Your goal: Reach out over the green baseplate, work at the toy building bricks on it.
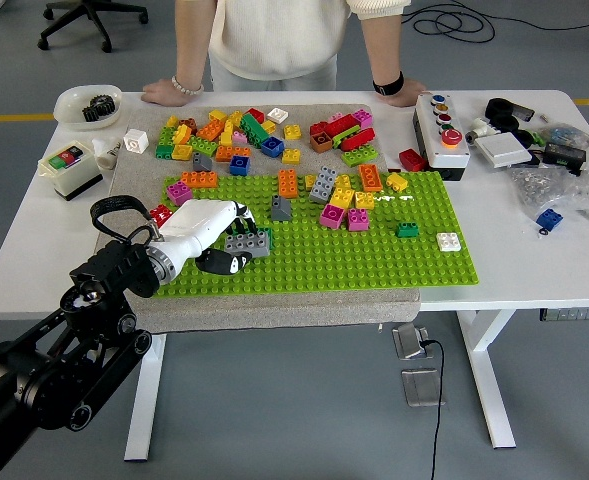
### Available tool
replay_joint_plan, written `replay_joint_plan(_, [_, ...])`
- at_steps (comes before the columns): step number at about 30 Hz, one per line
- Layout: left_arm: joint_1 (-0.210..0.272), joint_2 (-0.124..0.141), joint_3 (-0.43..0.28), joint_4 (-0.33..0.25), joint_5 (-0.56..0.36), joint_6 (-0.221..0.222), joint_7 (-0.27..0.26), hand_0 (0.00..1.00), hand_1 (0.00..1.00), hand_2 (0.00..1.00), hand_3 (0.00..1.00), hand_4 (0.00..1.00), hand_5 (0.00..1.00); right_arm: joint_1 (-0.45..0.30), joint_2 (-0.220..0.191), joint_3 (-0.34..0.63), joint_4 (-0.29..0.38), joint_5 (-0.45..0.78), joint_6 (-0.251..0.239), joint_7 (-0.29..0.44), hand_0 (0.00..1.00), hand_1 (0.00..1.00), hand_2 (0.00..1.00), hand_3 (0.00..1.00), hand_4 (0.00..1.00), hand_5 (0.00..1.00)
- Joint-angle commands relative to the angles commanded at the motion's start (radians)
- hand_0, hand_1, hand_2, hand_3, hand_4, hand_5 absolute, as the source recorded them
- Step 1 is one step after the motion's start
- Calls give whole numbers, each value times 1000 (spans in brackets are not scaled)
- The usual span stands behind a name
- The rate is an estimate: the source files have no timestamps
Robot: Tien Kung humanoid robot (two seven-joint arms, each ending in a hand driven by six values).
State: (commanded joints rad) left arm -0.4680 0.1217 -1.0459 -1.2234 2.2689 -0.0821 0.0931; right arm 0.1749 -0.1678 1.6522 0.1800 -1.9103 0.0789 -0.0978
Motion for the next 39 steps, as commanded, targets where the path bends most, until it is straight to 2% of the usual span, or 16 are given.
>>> replay_joint_plan(11, [6, -6, 13, -2, 0, 7, 1, 589, 557, 553, 566, 630, 150, 0, -1, -2, 0, -5, 1, 0, 743, 640, 682, 639, 818, 515])
replay_joint_plan(20, [0, -7, 41, 33, 0, 49, -21, 589, 557, 553, 566, 629, 148, 0, 1, -6, 0, -8, 2, 0, 743, 640, 682, 638, 818, 514])
replay_joint_plan(25, [-13, -7, 68, 65, 0, 96, -47, 589, 557, 552, 565, 629, 148, 1, 2, -8, 0, -9, 2, 0, 743, 640, 682, 638, 817, 514])
replay_joint_plan(31, [-25, -7, 82, 82, 0, 130, -65, 590, 558, 551, 565, 632, 165, -1, 4, -10, 0, -9, 3, -1, 743, 639, 682, 638, 817, 514])
replay_joint_plan(39, [-37, -5, 108, 105, 0, 156, -81, 591, 559, 550, 563, 629, 173, -1, 7, -13, 0, -5, 3, -1, 743, 639, 681, 637, 816, 514])
